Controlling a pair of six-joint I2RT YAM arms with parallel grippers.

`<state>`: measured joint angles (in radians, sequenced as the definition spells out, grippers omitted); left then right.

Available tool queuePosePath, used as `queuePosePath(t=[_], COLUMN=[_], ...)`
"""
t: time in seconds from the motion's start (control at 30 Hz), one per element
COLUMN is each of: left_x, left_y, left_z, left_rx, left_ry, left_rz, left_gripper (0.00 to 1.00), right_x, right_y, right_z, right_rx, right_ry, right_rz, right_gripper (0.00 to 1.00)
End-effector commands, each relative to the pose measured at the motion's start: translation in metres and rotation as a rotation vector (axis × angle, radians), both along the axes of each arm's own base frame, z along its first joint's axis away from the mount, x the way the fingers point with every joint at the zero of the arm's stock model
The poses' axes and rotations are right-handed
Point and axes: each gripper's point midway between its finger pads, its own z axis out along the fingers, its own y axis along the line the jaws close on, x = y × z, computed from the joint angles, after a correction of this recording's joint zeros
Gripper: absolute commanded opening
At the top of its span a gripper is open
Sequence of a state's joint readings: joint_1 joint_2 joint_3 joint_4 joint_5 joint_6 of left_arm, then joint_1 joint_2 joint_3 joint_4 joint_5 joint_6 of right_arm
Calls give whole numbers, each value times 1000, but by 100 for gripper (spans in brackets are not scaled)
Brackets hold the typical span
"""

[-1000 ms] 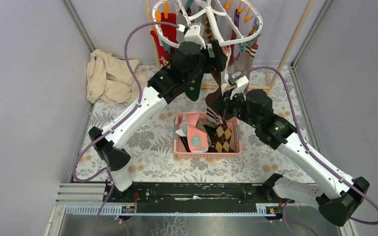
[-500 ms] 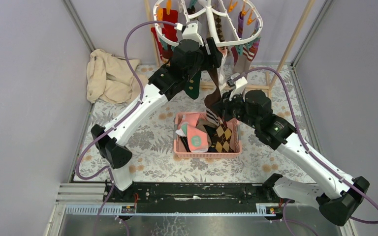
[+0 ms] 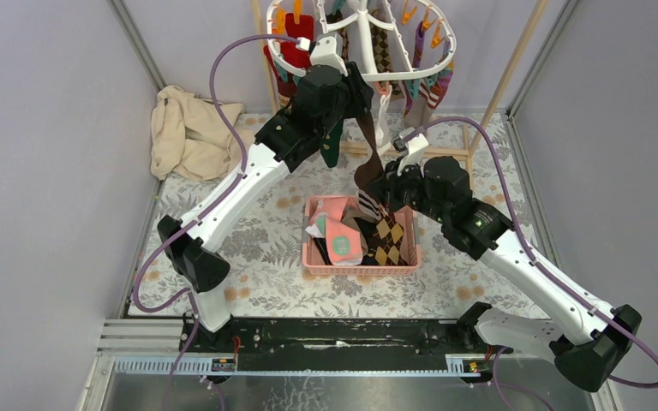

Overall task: Remove the socks clipped to the hanger
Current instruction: Remove the sock from the hanger.

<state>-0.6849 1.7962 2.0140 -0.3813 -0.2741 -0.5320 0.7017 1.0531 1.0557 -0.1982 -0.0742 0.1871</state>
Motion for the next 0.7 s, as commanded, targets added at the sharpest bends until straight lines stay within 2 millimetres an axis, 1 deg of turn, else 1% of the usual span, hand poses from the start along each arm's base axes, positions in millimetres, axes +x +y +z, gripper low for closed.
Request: queuePosePath(t=[0.0,0.07,0.17,0.2,0.23,0.43,0.57,0.63,0.67], left_x=[5,5,6,6,6,7,6,5,4], left_y=[8,9,10,11,12,15,16,15,14], left_z=[28,28,28,27,28,27,26,26,24], left_rx=[-51,-53,-50,-49,-51,-49,-47,-48,-47], left_ry=[-69,-69,-67,-65,-65,-63,-61,-62,-60], left_rz=[29,28,28,27,27,27,23,13,5], left_gripper=[41,34,19,16,15,15,19,25,31], right_x=[-2,-2,-4,-4,-4,-11,-19,-22,-24], right_y=[9,9,9,8,8,0,-5,-6,-7], right_z=[25,24,22,22,21,8,-2,-8,-11], right_rx=[39,37,34,31,30,3,-13,-22,-26], right_ry=[-53,-53,-49,-47,-46,-24,-7,4,11], right_rz=[39,40,43,43,42,39,46,53,59], right_gripper=[0,0,0,0,0,0,0,0,0])
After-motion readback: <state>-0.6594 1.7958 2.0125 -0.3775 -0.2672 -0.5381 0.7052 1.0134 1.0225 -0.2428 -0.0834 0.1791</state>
